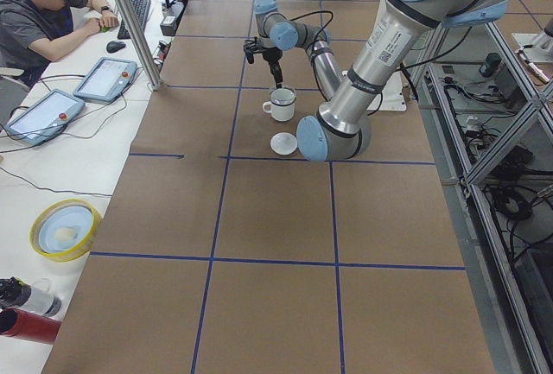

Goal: Place funnel on cup

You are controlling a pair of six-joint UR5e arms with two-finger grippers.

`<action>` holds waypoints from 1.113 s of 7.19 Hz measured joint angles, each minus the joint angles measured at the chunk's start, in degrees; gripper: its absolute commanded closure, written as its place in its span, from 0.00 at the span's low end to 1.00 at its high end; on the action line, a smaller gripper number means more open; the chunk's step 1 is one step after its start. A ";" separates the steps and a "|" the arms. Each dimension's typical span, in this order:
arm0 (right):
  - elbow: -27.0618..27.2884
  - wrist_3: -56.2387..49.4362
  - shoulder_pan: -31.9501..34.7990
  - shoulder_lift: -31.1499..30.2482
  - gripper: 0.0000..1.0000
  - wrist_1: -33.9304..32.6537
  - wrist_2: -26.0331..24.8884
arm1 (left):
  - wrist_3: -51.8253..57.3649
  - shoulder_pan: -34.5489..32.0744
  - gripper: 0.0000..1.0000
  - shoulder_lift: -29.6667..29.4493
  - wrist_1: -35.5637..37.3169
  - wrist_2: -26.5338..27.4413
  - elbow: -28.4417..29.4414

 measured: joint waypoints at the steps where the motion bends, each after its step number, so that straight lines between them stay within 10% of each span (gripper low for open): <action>1: 0.00 0.00 0.00 0.00 0.00 0.00 0.00 | 6.20 -4.36 0.00 2.98 -0.22 -0.31 -3.73; 5: 0.00 0.00 0.00 0.00 0.00 0.00 0.00 | 47.68 -29.37 0.00 25.16 -8.67 -8.64 -6.34; 8: -0.02 0.00 0.00 0.00 0.00 0.00 0.00 | 73.10 -46.62 0.00 37.30 -12.83 -10.94 5.16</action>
